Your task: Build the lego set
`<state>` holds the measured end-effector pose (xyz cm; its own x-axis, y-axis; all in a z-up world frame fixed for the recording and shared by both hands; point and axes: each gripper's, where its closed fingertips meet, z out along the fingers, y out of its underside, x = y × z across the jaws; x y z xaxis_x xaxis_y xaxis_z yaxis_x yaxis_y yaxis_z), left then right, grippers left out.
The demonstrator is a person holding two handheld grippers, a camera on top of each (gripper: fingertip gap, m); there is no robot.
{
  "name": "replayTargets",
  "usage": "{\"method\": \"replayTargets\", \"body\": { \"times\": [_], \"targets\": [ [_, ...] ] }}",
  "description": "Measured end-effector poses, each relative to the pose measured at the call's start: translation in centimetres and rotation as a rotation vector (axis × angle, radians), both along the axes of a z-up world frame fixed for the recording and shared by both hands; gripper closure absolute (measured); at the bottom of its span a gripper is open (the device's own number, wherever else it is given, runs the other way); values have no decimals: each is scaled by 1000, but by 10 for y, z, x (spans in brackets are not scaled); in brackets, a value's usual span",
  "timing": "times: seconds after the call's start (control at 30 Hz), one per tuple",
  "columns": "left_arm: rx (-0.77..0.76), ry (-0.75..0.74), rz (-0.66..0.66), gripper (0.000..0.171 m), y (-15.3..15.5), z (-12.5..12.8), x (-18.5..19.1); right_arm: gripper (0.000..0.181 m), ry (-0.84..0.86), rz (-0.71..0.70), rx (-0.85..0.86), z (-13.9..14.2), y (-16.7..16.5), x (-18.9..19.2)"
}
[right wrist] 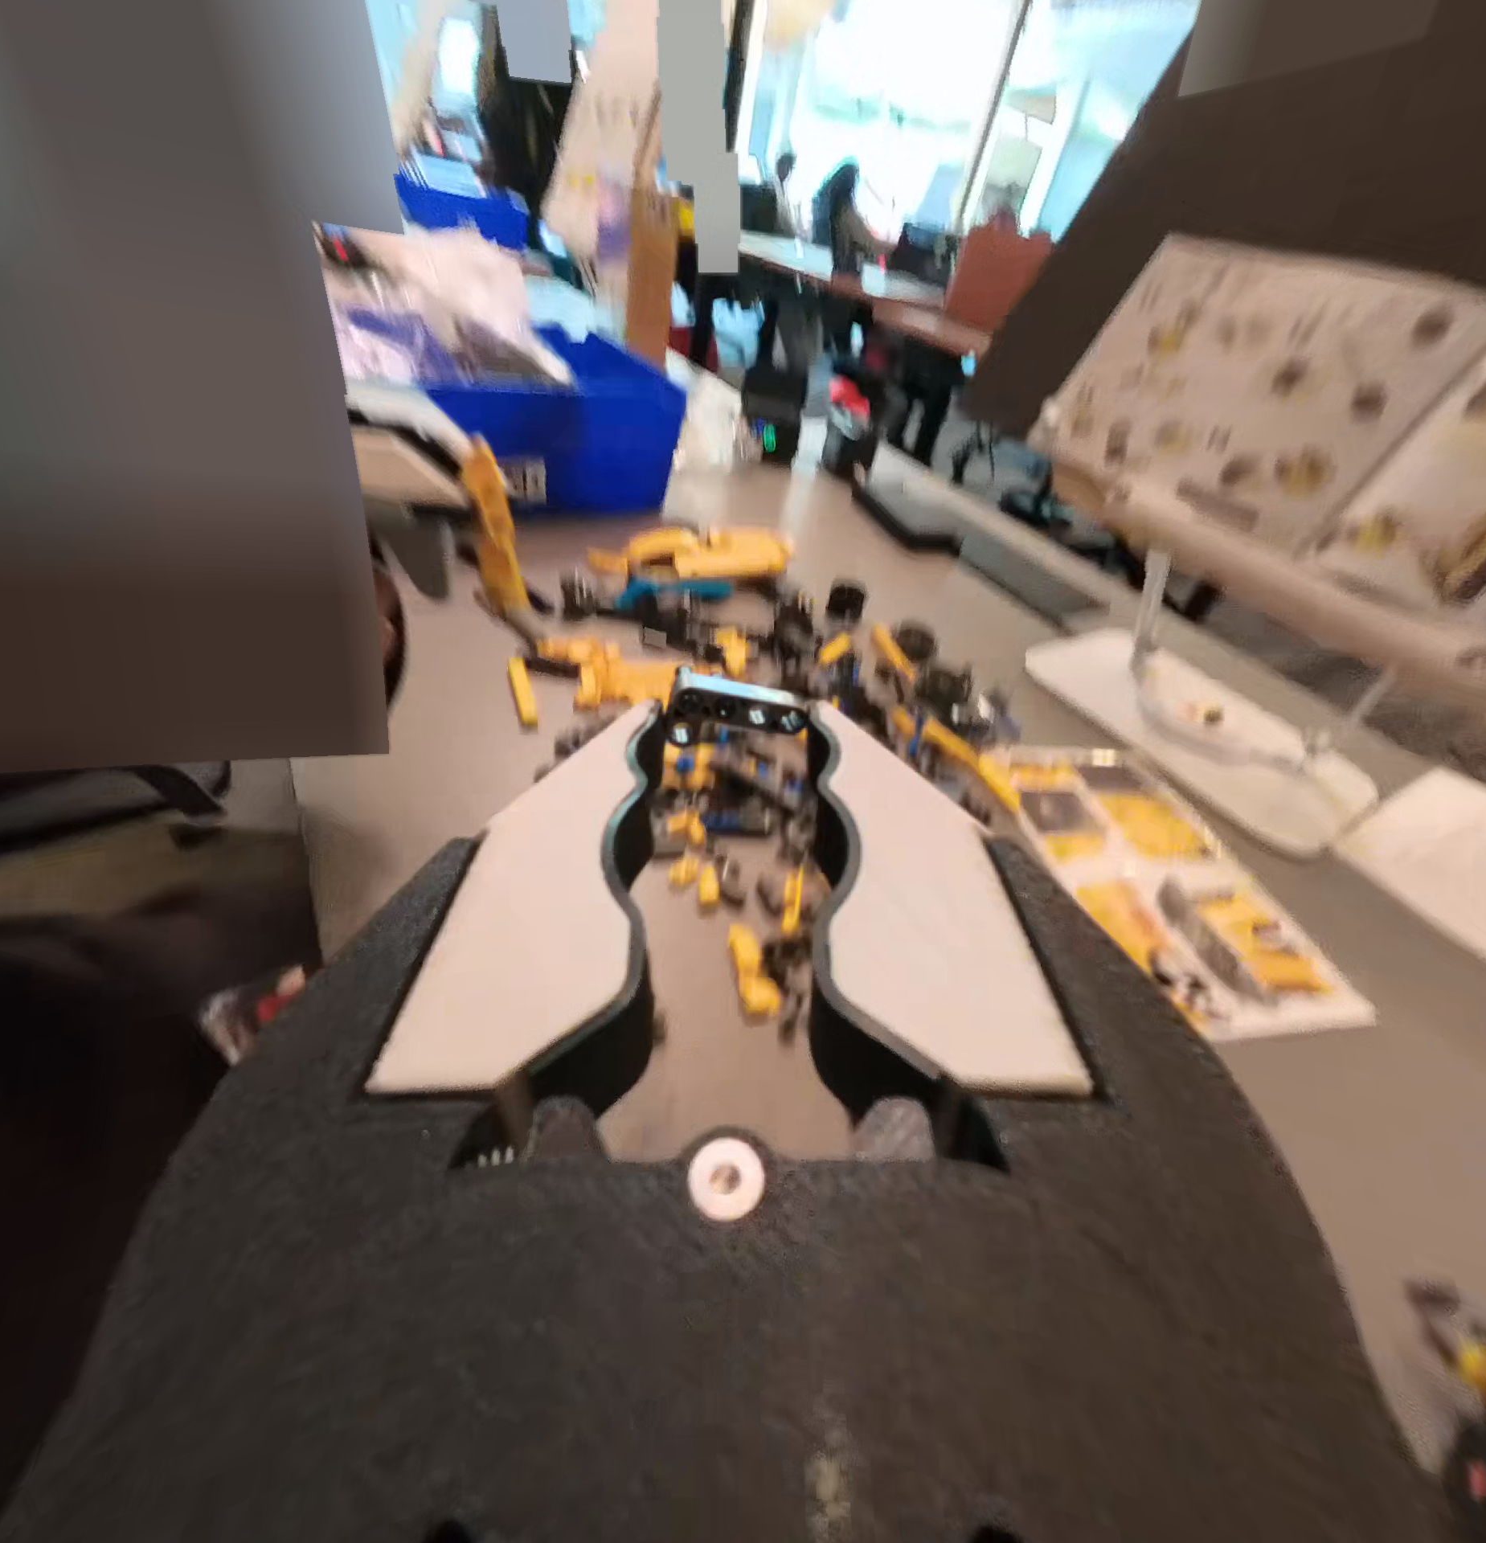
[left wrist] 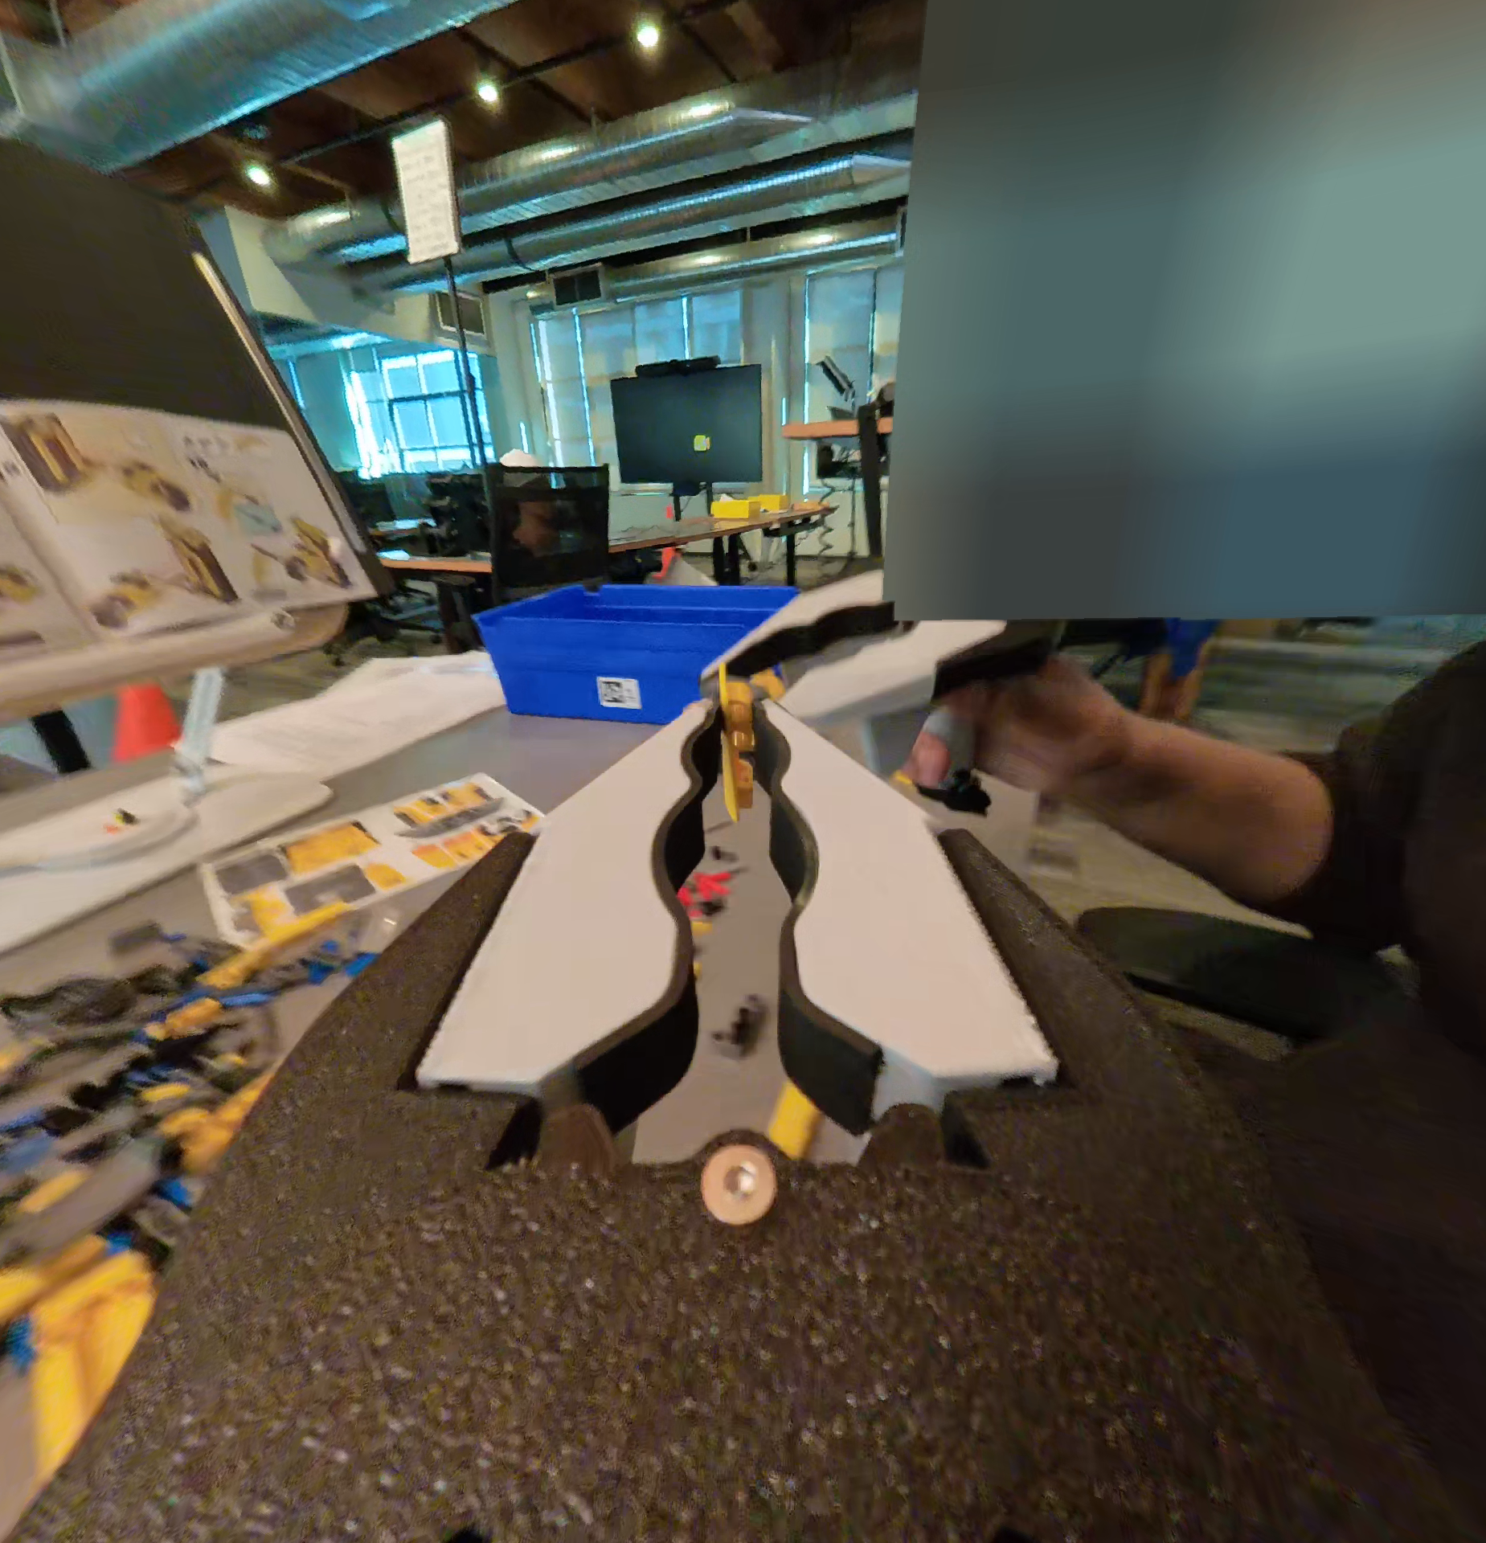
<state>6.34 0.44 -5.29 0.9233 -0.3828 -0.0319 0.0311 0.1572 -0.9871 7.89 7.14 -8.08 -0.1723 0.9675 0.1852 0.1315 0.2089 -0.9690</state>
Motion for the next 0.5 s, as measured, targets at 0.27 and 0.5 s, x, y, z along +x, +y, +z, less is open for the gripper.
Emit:
{"method": "replayTargets", "body": {
  "times": [0.27, 0.5],
  "targets": [
    [34, 74, 107, 165, 39, 3, -52, 148, 167, 190, -103, 44, 30, -73],
    [-25, -124, 42, 165, 44, -19, -72, 148, 28, 322, -321, -2, 11, -76]
  ]
}}
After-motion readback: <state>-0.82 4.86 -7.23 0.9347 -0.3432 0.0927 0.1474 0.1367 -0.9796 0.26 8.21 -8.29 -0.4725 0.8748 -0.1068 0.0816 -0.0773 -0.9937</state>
